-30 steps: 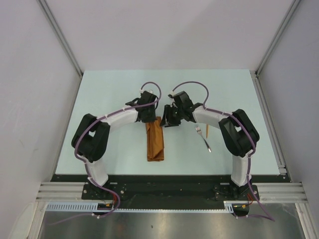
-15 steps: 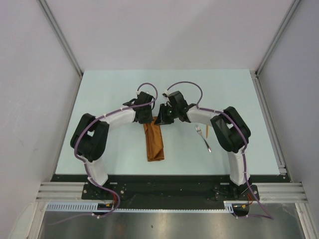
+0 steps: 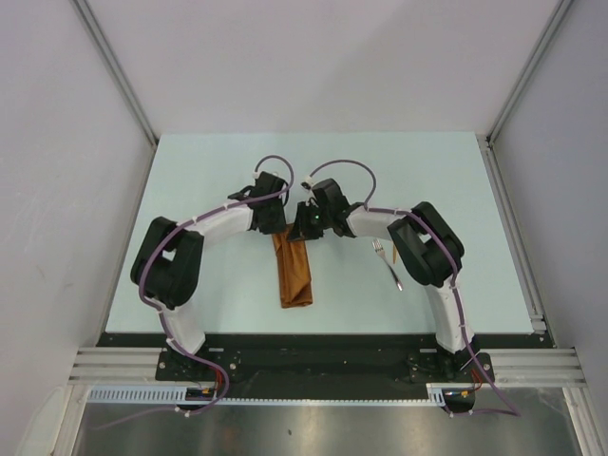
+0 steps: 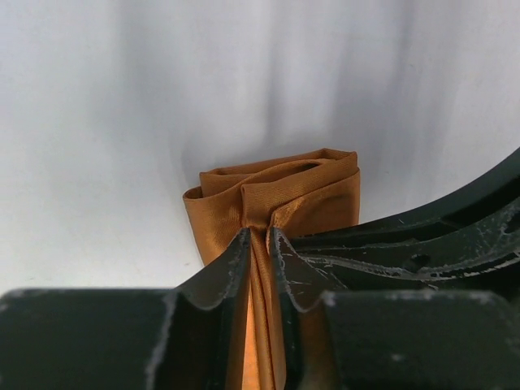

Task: Fold the napkin into a case and place the utensils inside
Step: Stuff the smaller-rectangle-folded napkin at the center of the board.

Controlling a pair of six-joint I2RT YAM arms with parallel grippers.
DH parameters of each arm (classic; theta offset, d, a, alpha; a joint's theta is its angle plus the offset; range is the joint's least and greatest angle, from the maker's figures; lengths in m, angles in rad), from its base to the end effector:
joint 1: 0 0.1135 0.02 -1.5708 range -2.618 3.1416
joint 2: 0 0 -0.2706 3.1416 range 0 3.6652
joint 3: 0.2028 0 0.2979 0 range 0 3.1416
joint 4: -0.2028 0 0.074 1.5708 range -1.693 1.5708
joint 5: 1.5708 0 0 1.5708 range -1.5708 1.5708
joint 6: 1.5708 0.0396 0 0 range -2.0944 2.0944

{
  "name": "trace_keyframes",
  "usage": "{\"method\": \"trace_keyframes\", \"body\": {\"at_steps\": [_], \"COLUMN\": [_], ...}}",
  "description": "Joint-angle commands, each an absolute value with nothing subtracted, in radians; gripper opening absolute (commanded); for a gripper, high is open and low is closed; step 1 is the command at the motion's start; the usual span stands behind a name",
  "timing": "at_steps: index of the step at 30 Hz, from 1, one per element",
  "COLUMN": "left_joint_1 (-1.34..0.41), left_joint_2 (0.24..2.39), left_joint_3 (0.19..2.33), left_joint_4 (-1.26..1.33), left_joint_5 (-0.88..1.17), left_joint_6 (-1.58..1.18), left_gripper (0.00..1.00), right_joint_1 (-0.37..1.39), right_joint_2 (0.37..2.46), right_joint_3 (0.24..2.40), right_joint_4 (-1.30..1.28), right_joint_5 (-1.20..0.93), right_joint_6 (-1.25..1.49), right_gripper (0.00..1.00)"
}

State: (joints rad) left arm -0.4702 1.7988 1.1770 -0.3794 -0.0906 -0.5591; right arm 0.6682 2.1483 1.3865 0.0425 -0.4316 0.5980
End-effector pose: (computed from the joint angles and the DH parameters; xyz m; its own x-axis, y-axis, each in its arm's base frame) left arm 0.3711 -0.1846 0.1604 -0.8527 -0.1592 -0.4976 -0.0526 0.9738 -0.2215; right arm 0.3846 0.3247 0.1098 -0.8833 -0.0457 -0.4666 -0.3781 0.6579 0.6513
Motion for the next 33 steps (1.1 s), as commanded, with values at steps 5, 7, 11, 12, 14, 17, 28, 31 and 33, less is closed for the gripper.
{"method": "trace_keyframes", "body": {"at_steps": [5,7,11,12,14,17,28,31,33], "left_joint_1": [-0.442,-0.430,-0.425,-0.425,-0.423,-0.422,-0.422,-0.422,-0.422], "left_joint_2": [1.720,1.724,1.761,1.766,1.778,1.799,1.847,1.859,1.870], "left_joint_3": [1.190,1.204,1.232,1.238,1.238,1.239,1.256,1.264,1.269], "left_joint_4": [-0.382,-0.383,-0.380,-0.379,-0.370,-0.356,-0.360,-0.368,-0.373], "left_joint_5": [-0.071,-0.043,-0.009,-0.008,-0.008,0.029,0.011,0.011,0.015], "left_joint_6": [-0.568,-0.568,-0.568,-0.568,-0.571,-0.571,-0.529,-0.526,-0.523], "left_gripper": [0.36,0.41,0.43,0.43,0.42,0.40,0.45,0.45,0.44], "right_joint_1": [0.686,0.686,0.689,0.695,0.701,0.709,0.703,0.696,0.693], "right_joint_2": [2.168,2.172,2.171,2.168,2.155,2.145,2.132,2.137,2.134], "right_joint_3": [1.428,1.428,1.420,1.417,1.399,1.371,1.327,1.327,1.321], "right_joint_4": [0.107,0.112,0.118,0.124,0.135,0.166,0.221,0.224,0.230], "right_joint_5": [-0.419,-0.411,-0.368,-0.359,-0.322,-0.292,-0.318,-0.331,-0.336], "right_joint_6": [0.574,0.563,0.537,0.532,0.506,0.492,0.520,0.528,0.531], "right_gripper": [0.14,0.14,0.15,0.15,0.16,0.17,0.13,0.12,0.13]}}
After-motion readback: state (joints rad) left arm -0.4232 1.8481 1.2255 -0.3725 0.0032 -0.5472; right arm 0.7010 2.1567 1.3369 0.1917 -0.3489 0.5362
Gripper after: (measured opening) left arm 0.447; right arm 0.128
